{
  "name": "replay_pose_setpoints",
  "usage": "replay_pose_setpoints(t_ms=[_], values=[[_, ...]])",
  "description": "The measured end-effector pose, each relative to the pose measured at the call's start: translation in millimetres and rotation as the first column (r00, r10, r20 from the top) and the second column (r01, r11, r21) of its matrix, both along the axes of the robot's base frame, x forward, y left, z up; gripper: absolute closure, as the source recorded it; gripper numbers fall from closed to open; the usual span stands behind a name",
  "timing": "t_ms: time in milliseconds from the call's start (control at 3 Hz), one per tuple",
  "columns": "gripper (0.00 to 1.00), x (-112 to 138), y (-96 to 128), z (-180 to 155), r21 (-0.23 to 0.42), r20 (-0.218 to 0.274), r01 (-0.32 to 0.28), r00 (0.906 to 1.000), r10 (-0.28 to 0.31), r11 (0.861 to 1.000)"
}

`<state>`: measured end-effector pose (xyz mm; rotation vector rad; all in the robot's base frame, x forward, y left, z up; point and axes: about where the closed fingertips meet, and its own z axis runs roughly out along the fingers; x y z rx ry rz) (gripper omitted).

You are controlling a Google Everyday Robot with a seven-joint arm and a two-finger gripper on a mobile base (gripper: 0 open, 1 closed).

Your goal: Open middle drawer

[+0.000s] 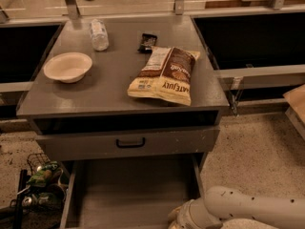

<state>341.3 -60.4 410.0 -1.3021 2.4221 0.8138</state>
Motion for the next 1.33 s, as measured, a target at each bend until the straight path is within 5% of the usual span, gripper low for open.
replay_pose_setpoints(t_ms=[1333], values=[[1.0, -39, 7, 6, 0.007, 0.011, -0.001, 0.9999, 0.001, 1.0]])
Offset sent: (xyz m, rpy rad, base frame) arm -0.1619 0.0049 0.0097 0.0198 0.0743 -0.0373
